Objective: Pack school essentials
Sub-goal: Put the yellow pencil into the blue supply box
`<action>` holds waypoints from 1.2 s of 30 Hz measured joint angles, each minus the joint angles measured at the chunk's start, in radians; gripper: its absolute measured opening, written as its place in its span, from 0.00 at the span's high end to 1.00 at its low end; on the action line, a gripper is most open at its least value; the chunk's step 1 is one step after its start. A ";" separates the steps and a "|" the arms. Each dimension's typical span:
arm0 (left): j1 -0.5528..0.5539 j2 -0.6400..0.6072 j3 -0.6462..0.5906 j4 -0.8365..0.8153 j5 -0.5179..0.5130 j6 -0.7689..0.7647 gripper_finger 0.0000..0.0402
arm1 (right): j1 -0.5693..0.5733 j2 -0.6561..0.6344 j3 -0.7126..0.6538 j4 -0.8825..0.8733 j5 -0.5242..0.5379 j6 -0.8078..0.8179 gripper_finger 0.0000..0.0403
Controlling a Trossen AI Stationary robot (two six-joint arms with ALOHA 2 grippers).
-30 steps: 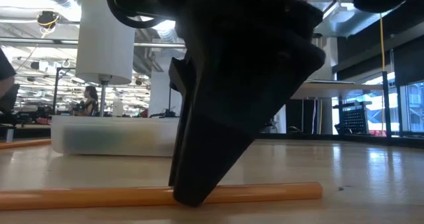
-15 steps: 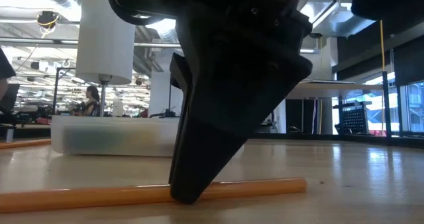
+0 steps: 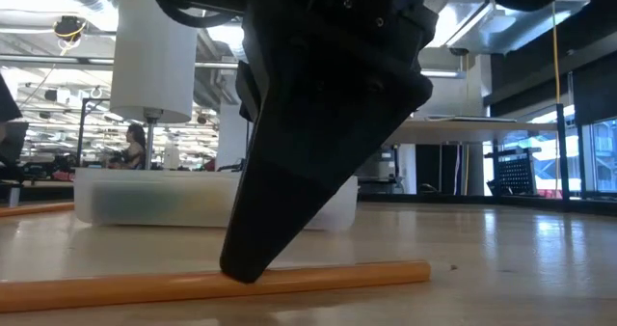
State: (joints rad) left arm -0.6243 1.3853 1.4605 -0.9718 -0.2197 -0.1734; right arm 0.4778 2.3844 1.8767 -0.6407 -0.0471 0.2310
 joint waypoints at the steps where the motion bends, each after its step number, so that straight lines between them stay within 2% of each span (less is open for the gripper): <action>1: 0.000 0.000 0.000 0.000 0.000 0.000 0.01 | -0.001 0.000 0.000 0.001 0.000 0.000 0.98; 11: 0.000 0.000 0.000 0.000 0.000 0.000 0.01 | -0.003 0.004 -0.002 0.043 0.013 0.021 0.89; 19: 0.000 0.000 0.000 0.000 0.000 0.000 0.01 | -0.002 0.005 -0.002 0.039 0.026 -0.039 0.80; 36: 0.000 0.000 0.000 0.000 0.000 0.000 0.01 | -0.002 0.008 -0.001 0.035 0.041 -0.083 0.86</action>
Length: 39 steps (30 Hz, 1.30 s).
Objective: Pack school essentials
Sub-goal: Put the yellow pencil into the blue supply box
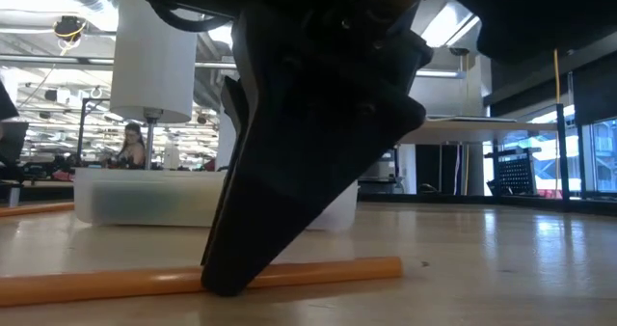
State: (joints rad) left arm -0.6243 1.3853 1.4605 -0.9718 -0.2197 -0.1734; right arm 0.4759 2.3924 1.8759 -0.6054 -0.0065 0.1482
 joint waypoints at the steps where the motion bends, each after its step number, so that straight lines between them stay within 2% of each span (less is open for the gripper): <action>1: 0.000 0.000 0.000 0.000 0.000 0.000 0.01 | -0.001 0.000 0.000 0.000 -0.008 0.000 0.86; 9: 0.000 0.000 0.000 0.000 0.000 0.000 0.01 | -0.002 0.000 0.000 0.000 -0.016 0.000 0.94; 39: 0.000 0.000 0.000 0.000 0.000 0.000 0.01 | -0.002 0.003 0.026 -0.021 0.001 0.033 0.93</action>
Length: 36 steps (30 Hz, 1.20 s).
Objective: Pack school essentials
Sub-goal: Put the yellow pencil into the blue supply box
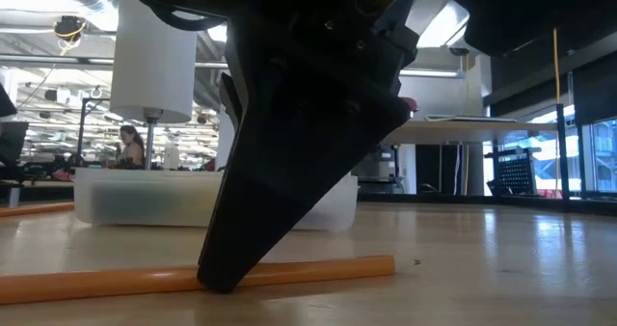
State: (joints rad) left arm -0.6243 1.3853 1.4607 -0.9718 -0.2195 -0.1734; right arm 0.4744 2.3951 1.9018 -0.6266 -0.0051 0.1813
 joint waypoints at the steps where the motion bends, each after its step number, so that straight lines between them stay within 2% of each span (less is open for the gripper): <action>1: 0.000 0.000 0.000 0.000 0.000 0.000 0.01 | 0.000 0.000 0.001 -0.001 0.000 0.000 0.93; 10: 0.000 0.000 0.000 0.000 0.000 0.000 0.01 | -0.003 0.000 0.058 -0.080 0.029 -0.002 0.93; 36: 0.000 0.000 0.000 0.000 0.000 0.000 0.01 | -0.043 -0.025 0.063 -0.078 -0.023 0.103 0.92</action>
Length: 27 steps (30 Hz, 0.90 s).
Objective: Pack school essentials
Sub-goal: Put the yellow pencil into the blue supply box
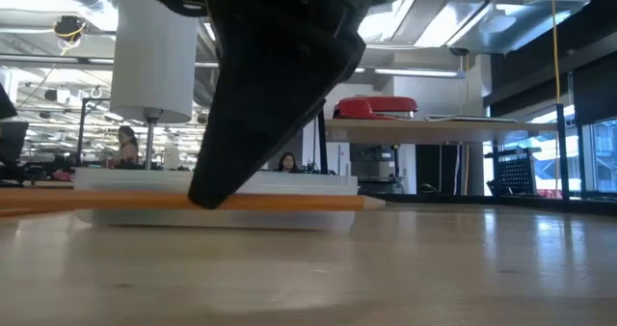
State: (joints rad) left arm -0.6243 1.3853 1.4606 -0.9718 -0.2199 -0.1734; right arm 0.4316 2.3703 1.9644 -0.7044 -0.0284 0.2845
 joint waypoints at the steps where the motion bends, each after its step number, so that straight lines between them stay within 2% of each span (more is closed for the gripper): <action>1: 0.000 0.000 0.000 0.000 0.000 0.000 0.01 | 0.000 -0.002 0.000 -0.007 0.000 0.000 0.92; 13: 0.000 0.000 0.000 0.000 -0.002 0.008 0.01 | -0.030 -0.026 0.000 -0.051 0.000 0.024 0.92; 19: 0.000 0.000 0.000 0.000 -0.062 0.219 0.01 | -0.051 -0.026 0.050 -0.127 -0.018 0.022 0.92; 27: 0.000 0.000 0.000 0.000 -0.063 0.235 0.01 | -0.076 -0.028 0.132 -0.185 -0.005 -0.005 0.92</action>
State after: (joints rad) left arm -0.6243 1.3853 1.4609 -0.9714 -0.2832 0.0612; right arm 0.3561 2.3428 2.0960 -0.8894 -0.0330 0.2790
